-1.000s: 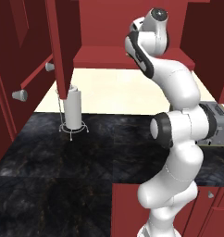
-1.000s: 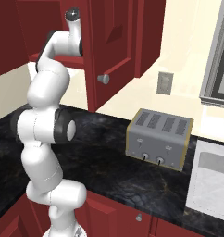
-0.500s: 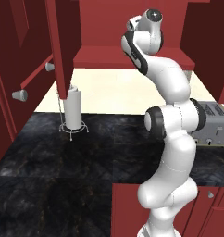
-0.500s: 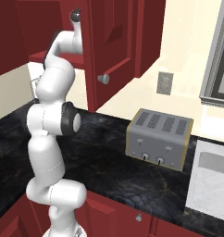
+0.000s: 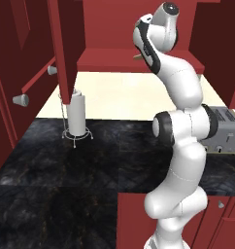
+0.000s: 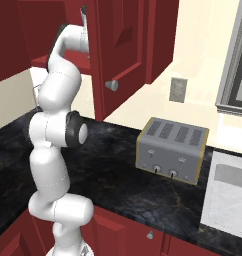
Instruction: Organize the utensils by type. Pick up the wooden spoons from the counter and place them in the open cabinet. Then pick up the metallic utensils from the counter and place them in the open drawer.
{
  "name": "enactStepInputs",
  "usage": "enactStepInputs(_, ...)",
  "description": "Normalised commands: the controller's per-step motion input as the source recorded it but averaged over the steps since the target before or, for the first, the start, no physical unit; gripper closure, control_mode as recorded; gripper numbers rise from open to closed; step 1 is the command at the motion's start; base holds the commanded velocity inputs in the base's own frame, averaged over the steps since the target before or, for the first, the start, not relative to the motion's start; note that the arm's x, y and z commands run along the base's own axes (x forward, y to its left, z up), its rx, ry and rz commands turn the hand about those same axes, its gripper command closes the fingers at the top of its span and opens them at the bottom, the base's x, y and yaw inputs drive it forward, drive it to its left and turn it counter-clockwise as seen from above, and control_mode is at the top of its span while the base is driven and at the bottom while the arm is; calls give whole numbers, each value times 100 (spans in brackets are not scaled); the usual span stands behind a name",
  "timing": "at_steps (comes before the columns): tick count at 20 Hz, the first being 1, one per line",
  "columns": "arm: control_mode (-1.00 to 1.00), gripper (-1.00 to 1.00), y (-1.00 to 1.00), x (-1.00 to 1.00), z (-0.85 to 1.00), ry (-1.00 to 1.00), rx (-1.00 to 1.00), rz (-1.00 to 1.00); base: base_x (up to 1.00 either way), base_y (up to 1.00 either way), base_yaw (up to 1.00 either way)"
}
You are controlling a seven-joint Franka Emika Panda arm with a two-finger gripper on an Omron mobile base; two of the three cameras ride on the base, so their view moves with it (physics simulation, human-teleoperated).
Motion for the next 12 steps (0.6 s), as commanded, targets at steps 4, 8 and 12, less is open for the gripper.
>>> enactStepInputs(4,-100,-100,-8,-38,-30,0,0,6,0,0,0)
enactStepInputs(8,-100,-100,-5,-5,-29,1,-3,4,0,0,0)
enactStepInputs(12,-100,-100,0,-3,-35,0,-5,5,0,0,0)
